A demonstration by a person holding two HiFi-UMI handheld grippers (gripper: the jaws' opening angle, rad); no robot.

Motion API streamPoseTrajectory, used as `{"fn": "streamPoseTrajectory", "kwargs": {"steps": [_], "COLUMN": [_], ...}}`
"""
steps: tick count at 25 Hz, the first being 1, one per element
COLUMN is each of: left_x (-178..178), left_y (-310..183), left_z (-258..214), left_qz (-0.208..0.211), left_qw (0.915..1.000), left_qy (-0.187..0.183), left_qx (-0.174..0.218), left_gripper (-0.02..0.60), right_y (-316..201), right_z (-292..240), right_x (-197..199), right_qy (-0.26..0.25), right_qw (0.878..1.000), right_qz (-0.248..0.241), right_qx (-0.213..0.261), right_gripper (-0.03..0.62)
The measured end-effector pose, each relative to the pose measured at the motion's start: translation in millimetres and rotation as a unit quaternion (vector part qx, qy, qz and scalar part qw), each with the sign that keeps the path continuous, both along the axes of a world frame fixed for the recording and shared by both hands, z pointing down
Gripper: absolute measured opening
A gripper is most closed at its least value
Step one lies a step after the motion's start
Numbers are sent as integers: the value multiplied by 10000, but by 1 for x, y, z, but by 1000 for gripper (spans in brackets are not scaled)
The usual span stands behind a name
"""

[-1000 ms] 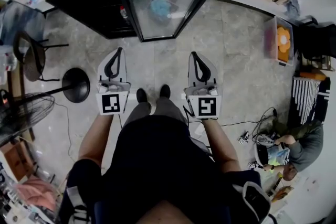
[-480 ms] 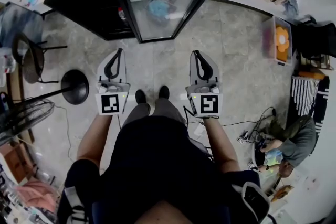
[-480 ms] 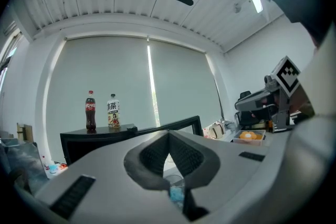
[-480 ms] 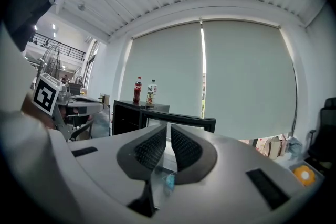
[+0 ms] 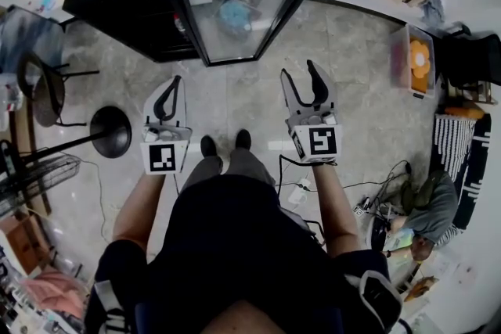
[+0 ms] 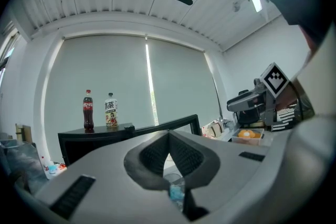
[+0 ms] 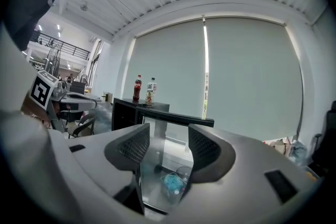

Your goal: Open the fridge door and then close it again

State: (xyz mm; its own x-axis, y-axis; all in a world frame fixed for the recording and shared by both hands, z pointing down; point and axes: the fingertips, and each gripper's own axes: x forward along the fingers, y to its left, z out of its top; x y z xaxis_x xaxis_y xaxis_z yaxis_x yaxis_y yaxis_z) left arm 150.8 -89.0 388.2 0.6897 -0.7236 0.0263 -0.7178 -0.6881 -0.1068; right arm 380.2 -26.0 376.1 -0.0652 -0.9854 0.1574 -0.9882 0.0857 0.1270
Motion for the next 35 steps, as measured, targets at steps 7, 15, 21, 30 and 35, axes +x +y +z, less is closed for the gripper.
{"fn": "streamPoseTrajectory", "kwargs": {"steps": [7, 15, 21, 30, 35], "left_x": [8, 13, 15, 26, 30], "left_y": [5, 4, 3, 5, 1], "left_z": [4, 3, 10, 14, 14], "left_qz": [20, 24, -57, -171, -231], "left_qw": [10000, 9999, 9997, 9992, 9992], "left_qy": [-40, -124, -246, -355, -325], "left_qx": [-29, 39, -60, -120, -55], "left_gripper": [23, 23, 23, 23, 23], "right_y": [-24, -67, -100, -146, -168], "right_z": [8, 10, 31, 47, 62], "right_x": [26, 59, 88, 130, 150], "right_qy": [299, 435, 437, 552, 493], "right_qw": [9993, 9980, 9971, 9948, 9951], "right_qz": [-217, -452, -614, -844, -841], "right_qx": [-91, 35, -81, -128, -183], "right_gripper": [278, 278, 278, 278, 278]}}
